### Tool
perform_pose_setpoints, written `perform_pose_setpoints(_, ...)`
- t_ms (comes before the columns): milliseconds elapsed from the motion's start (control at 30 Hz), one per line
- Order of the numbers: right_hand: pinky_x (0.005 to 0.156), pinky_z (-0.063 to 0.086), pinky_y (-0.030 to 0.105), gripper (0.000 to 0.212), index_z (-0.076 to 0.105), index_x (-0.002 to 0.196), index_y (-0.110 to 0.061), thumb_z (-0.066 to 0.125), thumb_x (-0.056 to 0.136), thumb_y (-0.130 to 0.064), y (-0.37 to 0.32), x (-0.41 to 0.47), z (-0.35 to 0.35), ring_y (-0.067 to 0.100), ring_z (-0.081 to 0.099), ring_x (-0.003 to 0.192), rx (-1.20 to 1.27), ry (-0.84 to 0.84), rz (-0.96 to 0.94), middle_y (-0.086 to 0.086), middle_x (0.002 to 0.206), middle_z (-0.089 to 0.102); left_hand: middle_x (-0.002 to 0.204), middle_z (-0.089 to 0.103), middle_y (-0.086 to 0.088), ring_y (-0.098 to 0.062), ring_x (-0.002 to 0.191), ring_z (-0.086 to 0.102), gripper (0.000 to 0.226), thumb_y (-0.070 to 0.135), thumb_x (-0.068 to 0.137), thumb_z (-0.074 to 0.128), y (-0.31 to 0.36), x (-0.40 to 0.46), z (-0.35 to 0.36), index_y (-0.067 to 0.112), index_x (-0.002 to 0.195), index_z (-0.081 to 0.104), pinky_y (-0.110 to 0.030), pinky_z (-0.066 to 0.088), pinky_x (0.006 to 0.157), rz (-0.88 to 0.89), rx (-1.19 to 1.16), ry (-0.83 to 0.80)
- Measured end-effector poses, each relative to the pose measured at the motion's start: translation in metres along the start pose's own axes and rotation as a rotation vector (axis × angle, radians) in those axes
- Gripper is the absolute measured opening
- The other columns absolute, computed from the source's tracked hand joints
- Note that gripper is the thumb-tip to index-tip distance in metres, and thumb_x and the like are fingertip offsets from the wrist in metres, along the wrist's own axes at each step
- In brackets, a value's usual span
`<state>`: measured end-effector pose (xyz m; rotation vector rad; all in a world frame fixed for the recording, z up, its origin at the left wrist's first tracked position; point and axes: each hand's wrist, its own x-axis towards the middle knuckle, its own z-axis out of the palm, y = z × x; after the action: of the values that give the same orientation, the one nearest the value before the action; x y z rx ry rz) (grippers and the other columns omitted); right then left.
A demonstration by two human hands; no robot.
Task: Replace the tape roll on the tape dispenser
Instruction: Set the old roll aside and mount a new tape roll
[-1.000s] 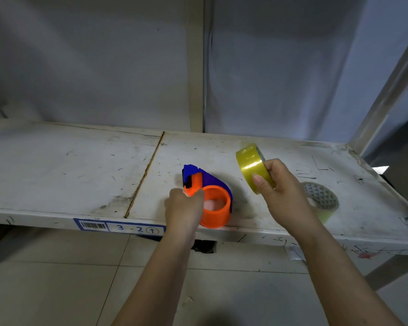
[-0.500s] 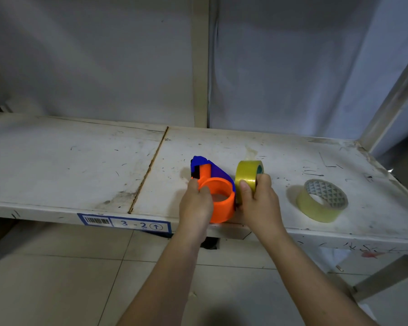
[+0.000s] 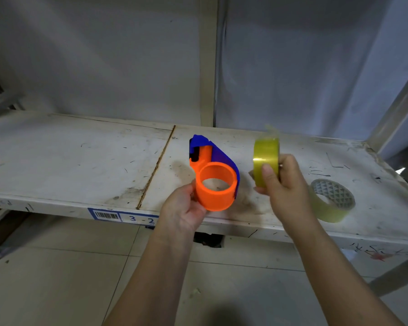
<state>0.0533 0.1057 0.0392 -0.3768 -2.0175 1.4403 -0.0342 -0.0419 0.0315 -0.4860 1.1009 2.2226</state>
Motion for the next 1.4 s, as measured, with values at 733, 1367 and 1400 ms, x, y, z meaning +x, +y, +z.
perform_pose_setpoints(733, 0.061, 0.048, 0.033, 0.02, 0.055, 0.096, -0.02, 0.043, 0.092, -0.036, -0.011, -0.015, 0.023, 0.016, 0.056, 0.071, 0.097, -0.251, 0.091, 0.002, 0.084, 0.061, 0.102, 0.065, -0.005, -0.022, 0.089, 0.064, 0.015, 0.026, 0.098, 0.042, -0.009, -0.014, 0.014, 0.022, 0.109, 0.051, -0.043, 0.054, 0.08, 0.462, 0.377, 0.145)
perform_pose_setpoints(1367, 0.11, 0.029, 0.03, 0.062, 0.023, 0.139, -0.049, 0.015, 0.081, -0.072, -0.006, -0.027, 0.047, 0.004, 0.032, 0.134, 0.051, -0.261, 0.125, -0.024, 0.141, 0.036, 0.095, 0.064, 0.001, -0.017, 0.083, 0.064, 0.017, 0.022, 0.097, 0.044, -0.022, -0.026, 0.024, 0.025, 0.11, 0.054, -0.033, 0.052, 0.062, 0.548, 0.223, 0.148)
perform_pose_setpoints(1400, 0.108, 0.032, 0.029, 0.057, 0.03, 0.133, -0.053, 0.015, 0.082, -0.073, -0.005, -0.029, 0.05, 0.005, 0.038, 0.13, 0.053, -0.272, 0.105, -0.025, 0.137, 0.042, 0.091, 0.064, 0.001, -0.016, 0.078, 0.063, 0.016, 0.02, 0.097, 0.044, -0.023, -0.028, 0.027, 0.023, 0.106, 0.056, -0.032, 0.052, 0.061, 0.544, 0.21, 0.133)
